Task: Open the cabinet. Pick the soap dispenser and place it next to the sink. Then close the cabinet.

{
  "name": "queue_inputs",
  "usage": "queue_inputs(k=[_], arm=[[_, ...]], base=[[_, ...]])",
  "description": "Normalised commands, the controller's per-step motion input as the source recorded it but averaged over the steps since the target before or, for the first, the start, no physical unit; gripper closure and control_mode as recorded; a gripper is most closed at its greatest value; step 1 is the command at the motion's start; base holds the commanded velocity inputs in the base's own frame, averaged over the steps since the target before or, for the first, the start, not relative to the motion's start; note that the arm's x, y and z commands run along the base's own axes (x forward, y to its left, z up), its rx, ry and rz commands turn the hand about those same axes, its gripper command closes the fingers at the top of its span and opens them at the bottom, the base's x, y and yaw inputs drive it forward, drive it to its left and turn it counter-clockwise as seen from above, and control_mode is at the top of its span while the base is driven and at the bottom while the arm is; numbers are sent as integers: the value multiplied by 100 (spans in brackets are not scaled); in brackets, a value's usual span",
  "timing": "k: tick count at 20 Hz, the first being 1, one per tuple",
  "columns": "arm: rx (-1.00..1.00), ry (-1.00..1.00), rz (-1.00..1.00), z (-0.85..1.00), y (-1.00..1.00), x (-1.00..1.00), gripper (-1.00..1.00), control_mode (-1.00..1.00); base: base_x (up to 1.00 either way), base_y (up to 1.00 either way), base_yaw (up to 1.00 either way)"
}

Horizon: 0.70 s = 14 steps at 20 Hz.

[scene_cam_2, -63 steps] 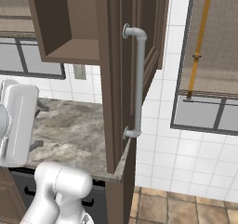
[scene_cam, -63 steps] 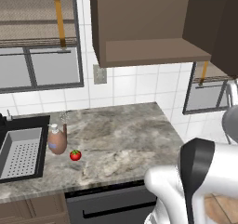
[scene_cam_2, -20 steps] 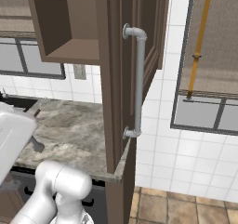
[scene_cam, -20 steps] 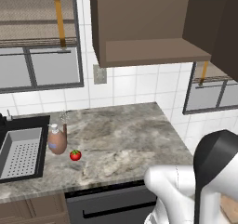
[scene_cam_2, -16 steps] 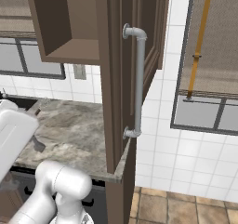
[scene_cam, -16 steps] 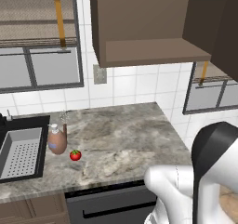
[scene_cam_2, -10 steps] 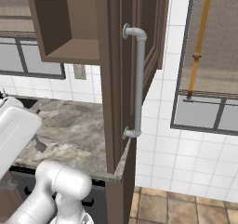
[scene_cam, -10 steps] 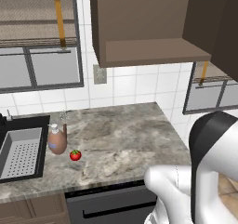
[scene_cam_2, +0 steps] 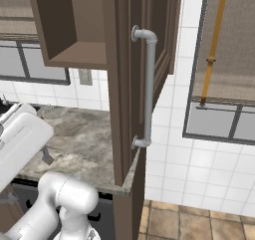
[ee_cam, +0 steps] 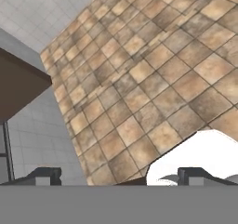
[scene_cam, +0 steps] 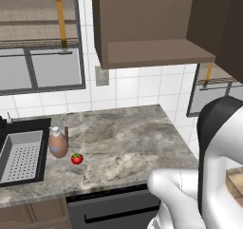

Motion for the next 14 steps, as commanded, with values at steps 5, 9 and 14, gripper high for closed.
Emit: queue_inputs(k=[5,9,14], arm=[[1,0,2,0,-4,-12,-100,-100],[-1,-5,0,-1,-6,-11,-100,-100],[0,-3,0,-1,-9,-1,-100,-100]], base=[[0,0,0],[0,0,0],[0,0,0]])
